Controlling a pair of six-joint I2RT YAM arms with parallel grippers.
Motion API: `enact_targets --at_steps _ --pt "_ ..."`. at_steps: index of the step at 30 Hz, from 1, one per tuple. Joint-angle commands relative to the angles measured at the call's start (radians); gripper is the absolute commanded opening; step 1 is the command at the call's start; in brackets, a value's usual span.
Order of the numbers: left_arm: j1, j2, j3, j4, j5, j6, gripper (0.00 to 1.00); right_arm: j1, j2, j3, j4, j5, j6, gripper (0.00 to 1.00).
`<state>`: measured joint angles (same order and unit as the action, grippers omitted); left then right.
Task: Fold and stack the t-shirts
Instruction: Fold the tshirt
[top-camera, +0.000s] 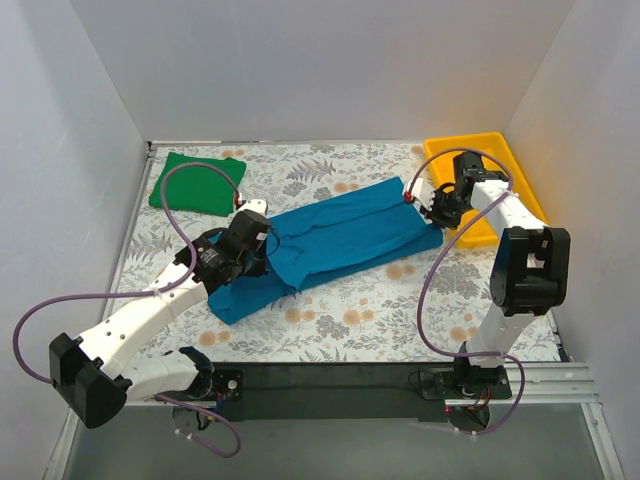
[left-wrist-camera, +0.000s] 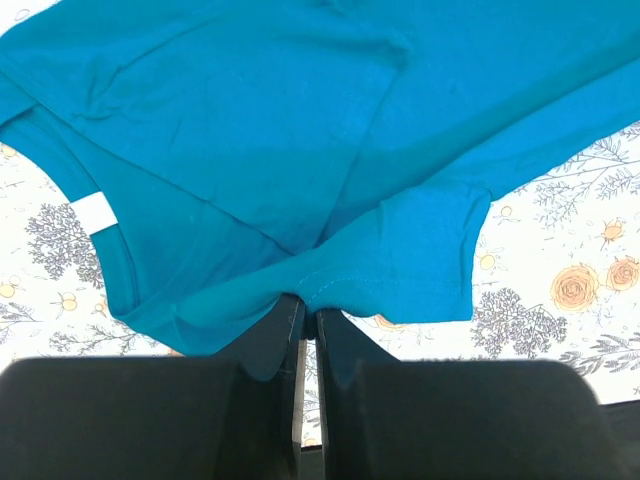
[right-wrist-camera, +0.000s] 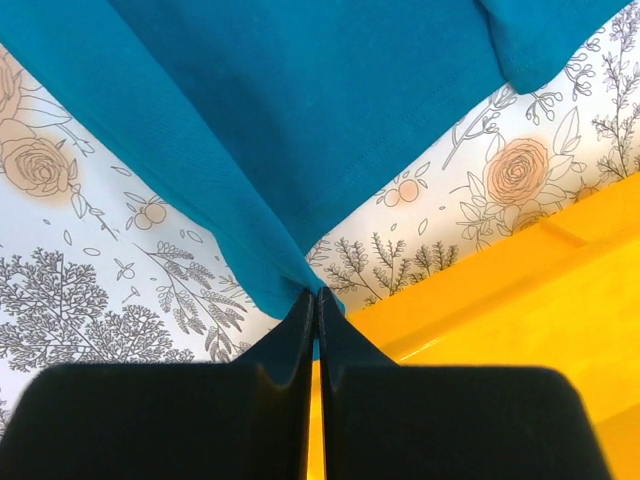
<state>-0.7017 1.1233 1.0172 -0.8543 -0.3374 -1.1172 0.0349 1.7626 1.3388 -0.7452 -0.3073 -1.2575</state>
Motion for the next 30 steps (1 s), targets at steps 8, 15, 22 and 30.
enact_targets --at_steps 8,15,22,30 --pt "0.024 -0.003 0.038 0.023 -0.023 0.033 0.00 0.002 0.020 0.072 0.000 0.004 0.044 0.01" --pt "0.041 0.007 0.041 0.035 -0.034 0.036 0.00 0.003 0.037 0.085 0.009 0.007 0.063 0.01" --pt "0.061 0.032 0.058 0.058 -0.026 0.042 0.00 0.014 0.061 0.094 0.024 0.011 0.087 0.01" --pt "0.074 0.053 0.058 0.070 -0.018 0.053 0.00 0.028 0.103 0.126 0.047 0.016 0.124 0.01"
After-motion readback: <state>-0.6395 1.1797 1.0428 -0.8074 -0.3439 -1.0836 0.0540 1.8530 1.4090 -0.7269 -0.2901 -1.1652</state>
